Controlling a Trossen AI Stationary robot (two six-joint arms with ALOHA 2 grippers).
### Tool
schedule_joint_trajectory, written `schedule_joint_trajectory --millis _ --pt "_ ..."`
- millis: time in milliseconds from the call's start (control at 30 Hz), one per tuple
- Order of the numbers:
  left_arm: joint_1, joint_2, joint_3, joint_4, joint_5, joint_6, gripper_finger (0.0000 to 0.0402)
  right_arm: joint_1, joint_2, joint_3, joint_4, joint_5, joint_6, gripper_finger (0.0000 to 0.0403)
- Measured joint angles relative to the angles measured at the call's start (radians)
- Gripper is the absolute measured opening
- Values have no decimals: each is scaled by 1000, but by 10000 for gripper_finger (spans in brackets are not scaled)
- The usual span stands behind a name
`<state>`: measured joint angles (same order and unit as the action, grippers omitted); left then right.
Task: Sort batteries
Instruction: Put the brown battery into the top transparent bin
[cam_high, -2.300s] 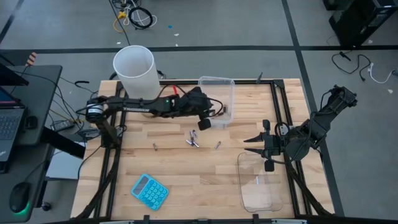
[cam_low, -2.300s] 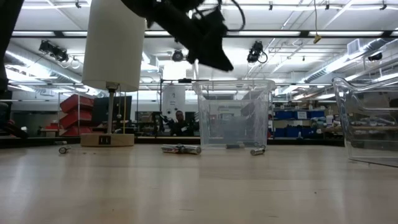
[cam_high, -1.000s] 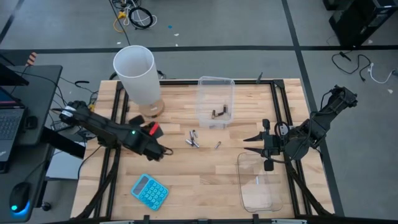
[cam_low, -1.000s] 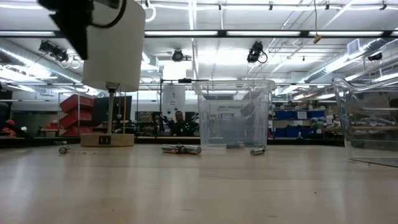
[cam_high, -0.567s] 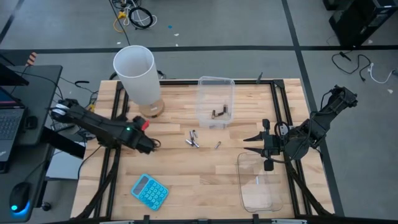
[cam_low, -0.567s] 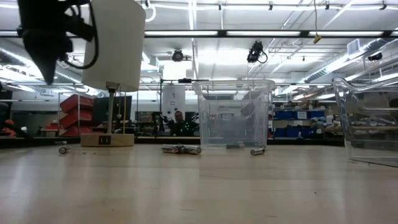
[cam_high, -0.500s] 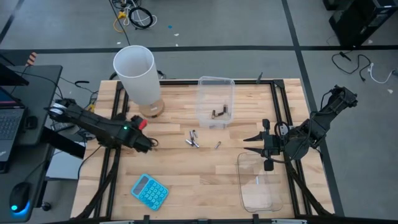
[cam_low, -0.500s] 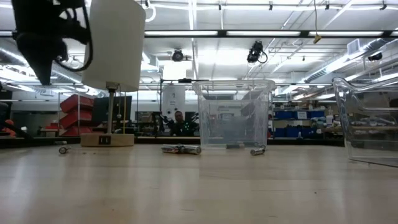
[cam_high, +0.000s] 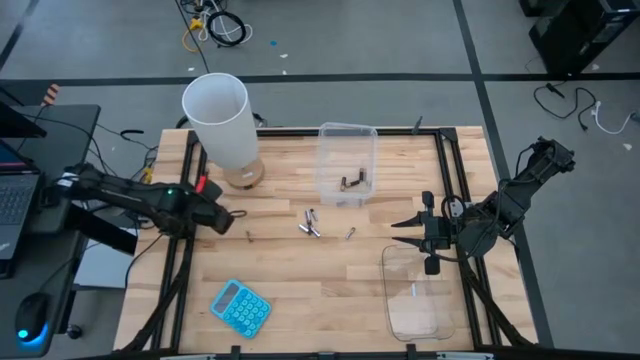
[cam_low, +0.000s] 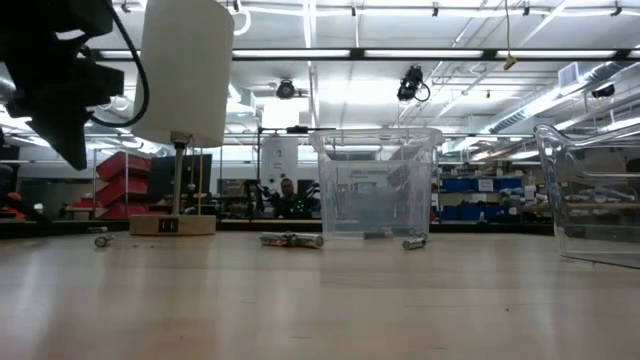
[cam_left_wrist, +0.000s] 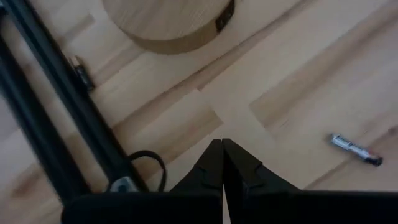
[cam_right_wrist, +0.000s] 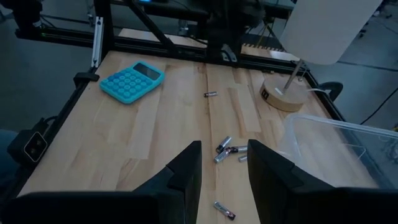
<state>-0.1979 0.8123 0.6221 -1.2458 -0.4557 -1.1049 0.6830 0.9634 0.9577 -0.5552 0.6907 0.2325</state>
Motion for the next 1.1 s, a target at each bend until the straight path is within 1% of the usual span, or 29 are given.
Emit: schedule_joint_trajectory --millis 133,400,533,600,767,900,1100 --pt "69 -1 -24 24 0 -6 0 0 0 0 4 0 -5 115" --pt "240 46 -24 26 -3 8 0 -25 0 0 24 0 -33 115" --pt "334 85 -24 49 -4 82 0 -36 0 0 24 0 -34 115" --pt "381 111 -24 94 -4 154 0 -39 0 0 24 0 -34 115" --pt "506 157 -24 90 -7 258 0 -39 0 0 23 0 -34 115" --pt "563 181 -24 97 8 288 0 -39 0 0 24 0 -34 115" --pt "617 244 -24 94 -30 240 0 -39 0 0 24 0 -35 115"
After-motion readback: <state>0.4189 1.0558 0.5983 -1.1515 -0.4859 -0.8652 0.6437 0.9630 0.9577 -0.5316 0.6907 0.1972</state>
